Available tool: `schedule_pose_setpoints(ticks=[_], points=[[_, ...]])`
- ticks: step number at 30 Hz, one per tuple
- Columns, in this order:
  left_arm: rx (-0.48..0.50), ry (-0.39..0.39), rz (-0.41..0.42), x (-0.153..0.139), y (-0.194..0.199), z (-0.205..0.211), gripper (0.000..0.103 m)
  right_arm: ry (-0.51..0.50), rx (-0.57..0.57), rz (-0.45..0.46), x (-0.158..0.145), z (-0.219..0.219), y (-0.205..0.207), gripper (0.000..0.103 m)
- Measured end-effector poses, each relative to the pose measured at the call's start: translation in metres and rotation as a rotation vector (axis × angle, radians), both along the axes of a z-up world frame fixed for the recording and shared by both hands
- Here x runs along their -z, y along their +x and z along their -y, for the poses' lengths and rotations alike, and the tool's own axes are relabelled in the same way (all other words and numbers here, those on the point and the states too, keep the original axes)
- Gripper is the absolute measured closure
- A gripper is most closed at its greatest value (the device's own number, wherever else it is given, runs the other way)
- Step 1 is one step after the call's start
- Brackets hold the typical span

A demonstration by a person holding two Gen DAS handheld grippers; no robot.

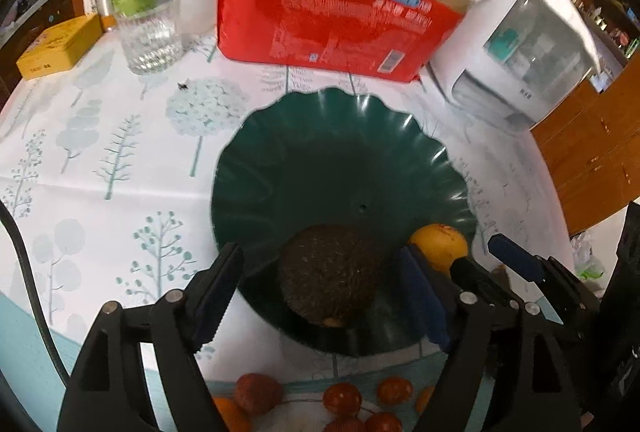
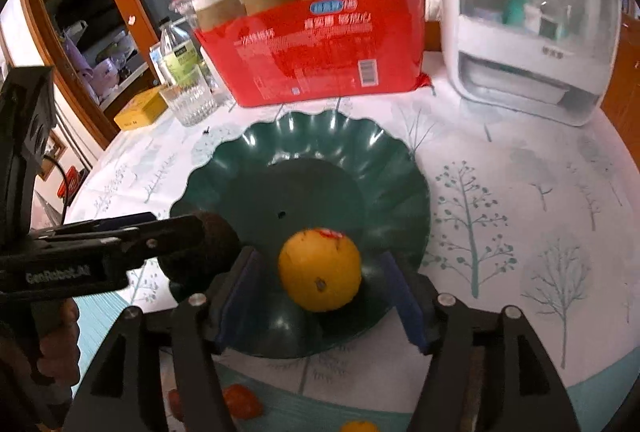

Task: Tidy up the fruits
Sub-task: 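Lower both fruits onto the green plate and open both grippers, then withdraw both grippers and move the right gripper toward the brown banana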

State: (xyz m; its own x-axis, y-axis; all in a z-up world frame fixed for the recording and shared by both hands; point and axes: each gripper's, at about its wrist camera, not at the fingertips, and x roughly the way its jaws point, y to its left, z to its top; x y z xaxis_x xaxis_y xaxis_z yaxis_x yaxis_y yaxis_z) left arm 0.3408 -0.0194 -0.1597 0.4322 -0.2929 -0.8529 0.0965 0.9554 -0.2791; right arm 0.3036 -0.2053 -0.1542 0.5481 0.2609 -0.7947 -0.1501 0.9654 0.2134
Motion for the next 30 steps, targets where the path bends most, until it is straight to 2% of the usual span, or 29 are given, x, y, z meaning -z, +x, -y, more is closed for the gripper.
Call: schedule_pose_setpoints(ticks=[6,14,21,30], points=[[-0.001,-0.012,0.028,-0.025,-0.029,-0.014,0.023,0.0,0.047,0.022,-0.024,0.006,-0.023,0.037],[0.026,-0.038,0.035,-0.042,-0.094,-0.037,0.023,0.01,0.112,0.015,-0.042,0.008,-0.084,0.037],[0.078,-0.059,0.051,-0.047,-0.145,-0.05,0.023,0.011,0.21,0.021,-0.049,0.008,-0.147,0.037],[0.153,-0.065,0.02,-0.038,-0.191,-0.052,0.023,0.016,0.321,0.011,-0.047,0.009,-0.207,0.037]])
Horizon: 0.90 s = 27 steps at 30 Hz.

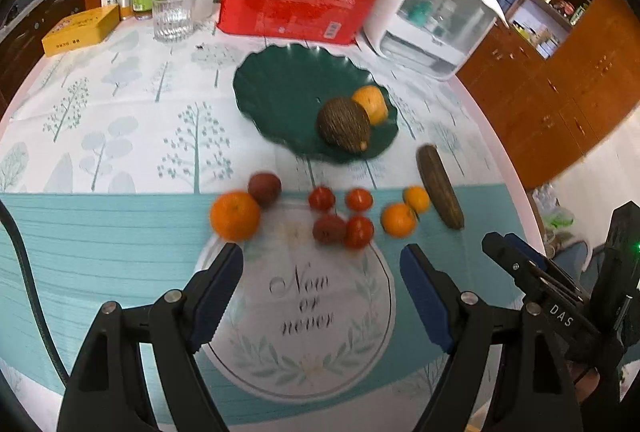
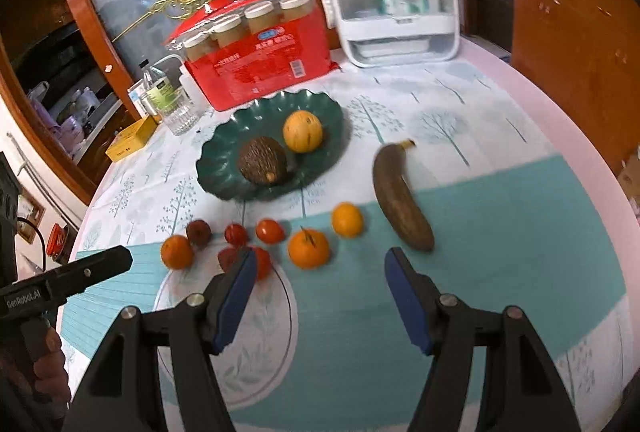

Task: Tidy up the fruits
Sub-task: 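Withdraw both grippers and move the right gripper toward the brown banana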

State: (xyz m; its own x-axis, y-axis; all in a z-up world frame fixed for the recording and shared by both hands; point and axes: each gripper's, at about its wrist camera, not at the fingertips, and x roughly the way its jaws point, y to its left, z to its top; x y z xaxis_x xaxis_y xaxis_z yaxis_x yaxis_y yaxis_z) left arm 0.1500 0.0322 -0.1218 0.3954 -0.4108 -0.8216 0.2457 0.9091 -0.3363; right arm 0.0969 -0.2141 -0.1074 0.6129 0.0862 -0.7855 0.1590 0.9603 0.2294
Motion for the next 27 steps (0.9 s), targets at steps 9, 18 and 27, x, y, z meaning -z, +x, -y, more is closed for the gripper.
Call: schedule_pose_setpoints(ticks=[9,18,27], points=[[0.064,0.022,-0.027,0.007,-0.02,0.023,0.023,-0.017,0.039,-0.02,0.006,0.009,-0.032,0.037],[0.021,0.042,-0.036,0.01,-0.016,0.06,0.023,-0.031,-0.004,-0.033,0.01,0.044,-0.019,0.037],[-0.097,0.056,-0.077,0.022,-0.007,0.1,0.023,-0.041,-0.15,-0.048,0.017,0.078,0.015,0.037]])
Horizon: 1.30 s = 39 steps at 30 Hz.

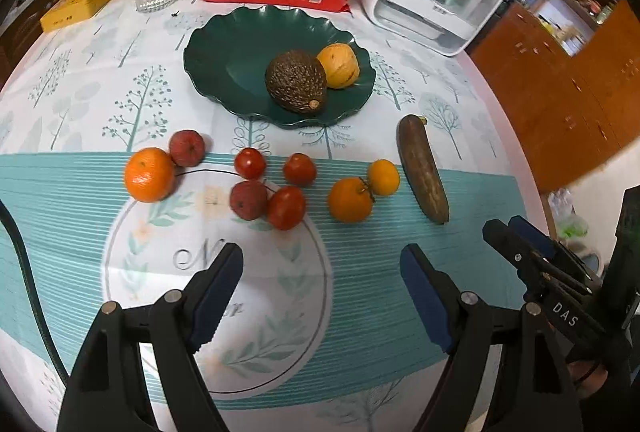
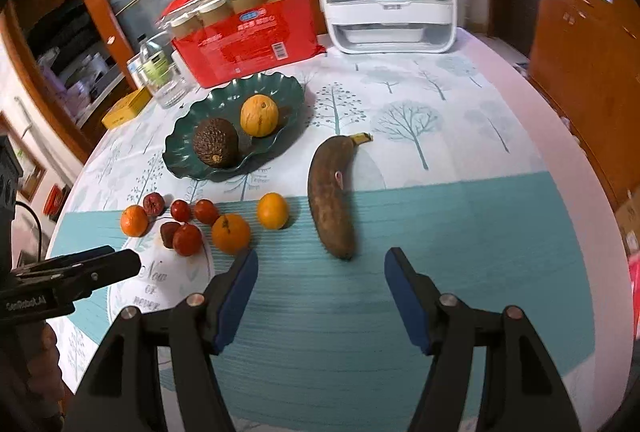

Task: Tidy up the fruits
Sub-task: 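Withdraw both grippers and move the right gripper toward the brown banana, then close the right gripper on the brown banana while the left gripper grasps a mandarin orange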

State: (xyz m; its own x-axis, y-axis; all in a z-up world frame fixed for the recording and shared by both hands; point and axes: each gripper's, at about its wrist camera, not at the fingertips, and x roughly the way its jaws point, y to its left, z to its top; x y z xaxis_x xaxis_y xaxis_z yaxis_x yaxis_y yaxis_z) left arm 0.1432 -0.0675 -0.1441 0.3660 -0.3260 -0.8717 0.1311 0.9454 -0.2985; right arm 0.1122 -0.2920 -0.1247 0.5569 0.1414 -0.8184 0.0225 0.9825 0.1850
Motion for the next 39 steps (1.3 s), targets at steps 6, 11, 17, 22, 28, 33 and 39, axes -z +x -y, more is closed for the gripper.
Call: schedule_pose_setpoints(ticks=[6,11,17,22,28,33,39], points=[[-0.062,0.007,-0.006,0.011,0.006,0.023,0.023,-0.016,-0.099,0.009,0.013,0.013,0.027,0.037],[-0.093,0.01,-0.017,0.023,0.013,0.038,0.023,-0.032,-0.159,0.042,0.025,0.015,0.041,0.037],[-0.145,0.006,-0.039,0.039,0.025,0.046,0.025,-0.055,-0.252,0.051,0.045,0.007,0.058,0.037],[-0.187,0.019,-0.054,0.051,0.034,0.051,0.03,-0.092,-0.331,0.058,0.057,-0.004,0.066,0.037],[-0.197,0.03,-0.066,0.059,0.043,0.057,0.034,-0.115,-0.365,0.056,0.067,-0.01,0.072,0.041],[-0.217,0.044,-0.075,0.063,0.047,0.058,0.041,-0.12,-0.386,0.043,0.076,-0.013,0.077,0.047],[-0.228,0.065,-0.095,0.069,0.054,0.058,0.045,-0.164,-0.403,0.05,0.082,-0.018,0.076,0.054]])
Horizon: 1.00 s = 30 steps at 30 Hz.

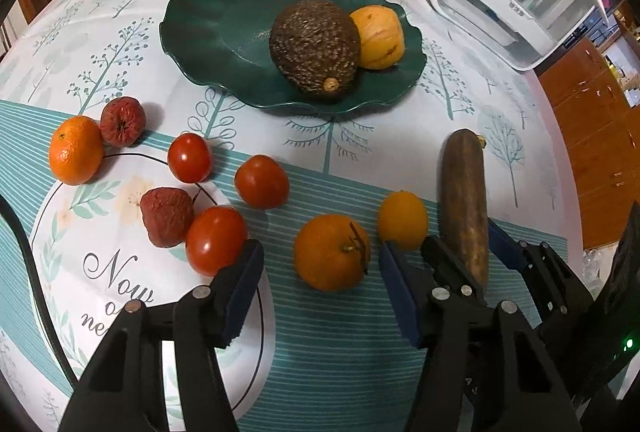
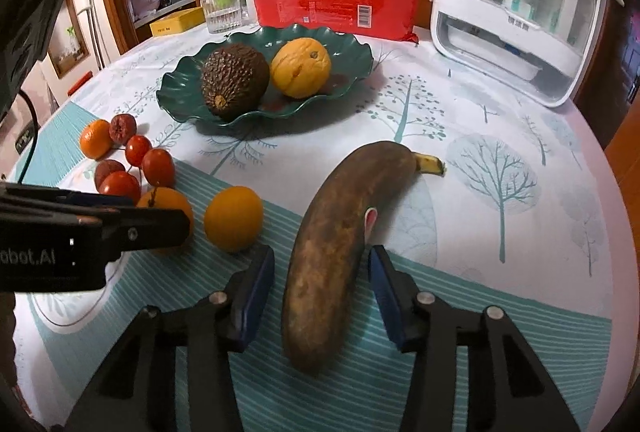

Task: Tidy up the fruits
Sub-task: 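Close the right gripper on the brown banana while the left gripper grasps a mandarin orange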

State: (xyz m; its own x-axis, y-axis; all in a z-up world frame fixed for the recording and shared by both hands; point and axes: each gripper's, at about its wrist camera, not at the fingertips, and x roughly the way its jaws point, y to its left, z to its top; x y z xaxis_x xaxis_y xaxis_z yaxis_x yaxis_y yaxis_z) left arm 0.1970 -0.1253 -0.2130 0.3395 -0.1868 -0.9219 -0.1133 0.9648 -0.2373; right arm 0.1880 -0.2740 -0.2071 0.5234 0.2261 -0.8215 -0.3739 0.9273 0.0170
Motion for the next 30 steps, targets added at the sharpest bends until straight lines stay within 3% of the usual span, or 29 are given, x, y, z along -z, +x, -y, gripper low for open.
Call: schedule_pose_setpoints(ticks=[9,15,19,30], points=[[0.019,0.026,-0.012,0.006,0.01,0.009,0.052,-0.005,0.035,0.02,0.002,-0.005,0.007,0.054],[0.032,0.035,-0.015,0.006,0.014,0.013,0.064,0.003,0.06,0.019,0.001,0.0,0.009,0.064],[0.043,0.056,-0.018,0.007,0.016,0.019,0.064,0.007,0.065,0.01,0.0,0.002,0.01,0.065],[0.062,-0.007,-0.009,0.004,0.006,0.019,0.065,0.017,0.081,0.005,-0.007,0.008,0.003,0.068]])
